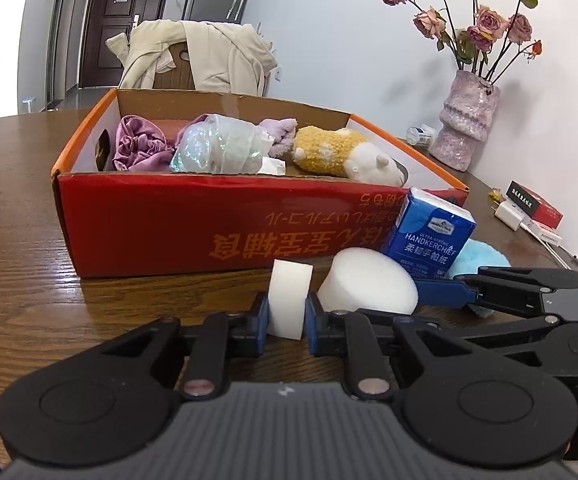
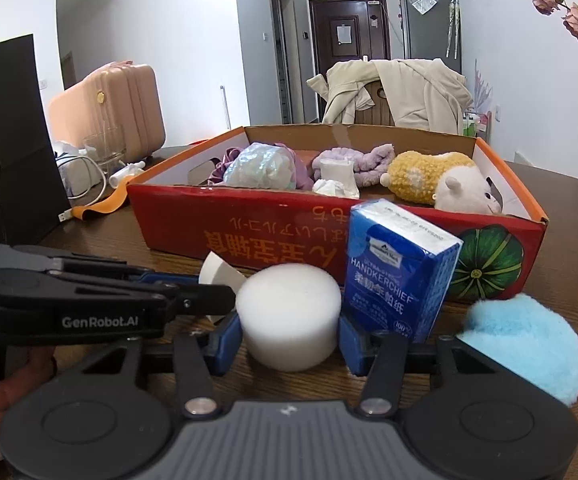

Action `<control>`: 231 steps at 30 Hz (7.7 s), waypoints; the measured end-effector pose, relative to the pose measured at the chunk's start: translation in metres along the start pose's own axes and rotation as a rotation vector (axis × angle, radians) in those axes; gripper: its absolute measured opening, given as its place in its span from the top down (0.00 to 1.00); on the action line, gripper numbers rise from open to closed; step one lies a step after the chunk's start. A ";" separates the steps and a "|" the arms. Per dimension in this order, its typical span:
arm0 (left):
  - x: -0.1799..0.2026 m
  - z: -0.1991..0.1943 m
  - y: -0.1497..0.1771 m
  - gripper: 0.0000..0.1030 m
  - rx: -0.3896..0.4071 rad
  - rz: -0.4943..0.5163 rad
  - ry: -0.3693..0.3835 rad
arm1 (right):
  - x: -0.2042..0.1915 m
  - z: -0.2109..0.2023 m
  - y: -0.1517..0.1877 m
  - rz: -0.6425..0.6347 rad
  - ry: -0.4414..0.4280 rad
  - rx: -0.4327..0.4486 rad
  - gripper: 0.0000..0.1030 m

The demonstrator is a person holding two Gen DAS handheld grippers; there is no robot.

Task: Organize soft objects
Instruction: 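Grasp the white foam cube with the left tool while the right tool grasps the white foam cylinder, then carry the foam cube and cylinder into the box and open both tools, then grasp the blue tissue pack with the left tool while the right tool also grips it, then carry the blue tissue pack into the box and open both tools, then grasp the light-blue plush toy with the right tool while the left tool grips it too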

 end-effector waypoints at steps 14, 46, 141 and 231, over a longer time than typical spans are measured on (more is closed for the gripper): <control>0.021 -0.115 0.006 0.82 0.123 -0.055 -0.113 | -0.027 -0.097 0.023 -0.016 -0.025 0.066 0.53; 0.023 0.097 -0.168 0.81 -0.034 -0.052 -0.048 | 0.082 0.040 -0.139 -0.192 -0.095 -0.051 0.52; 0.041 -0.023 0.002 0.14 0.037 -0.112 -0.058 | 0.069 -0.045 -0.013 0.411 -0.139 0.036 0.78; 0.062 -0.125 -0.081 0.29 0.181 0.005 -0.060 | 0.068 -0.139 -0.101 0.071 0.020 0.131 0.30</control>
Point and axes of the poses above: each gripper's, at about its wrist camera, not at the fingertips, and z roughly the way its jaws point, x to its right, y to its underside, the point moved 5 cm from there along z, roughly the way its jaws point, and after that the axes turned 1 degree about -z, right-handed, at the moved point
